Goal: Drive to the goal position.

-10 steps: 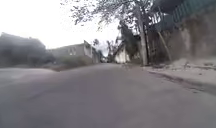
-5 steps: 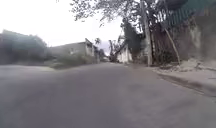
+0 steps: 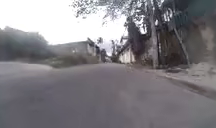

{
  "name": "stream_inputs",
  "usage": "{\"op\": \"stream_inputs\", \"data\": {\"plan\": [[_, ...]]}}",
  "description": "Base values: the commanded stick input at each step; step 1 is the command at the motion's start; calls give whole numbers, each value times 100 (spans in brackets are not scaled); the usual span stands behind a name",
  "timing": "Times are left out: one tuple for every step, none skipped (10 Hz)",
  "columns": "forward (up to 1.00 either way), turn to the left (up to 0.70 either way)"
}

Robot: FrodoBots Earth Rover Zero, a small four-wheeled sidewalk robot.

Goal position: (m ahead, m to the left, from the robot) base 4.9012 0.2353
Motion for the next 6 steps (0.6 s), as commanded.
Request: {"op": "stream_inputs", "data": {"plan": [[100, 0], [100, 0], [100, 0], [100, 0], [100, 0], [100, -1]]}}
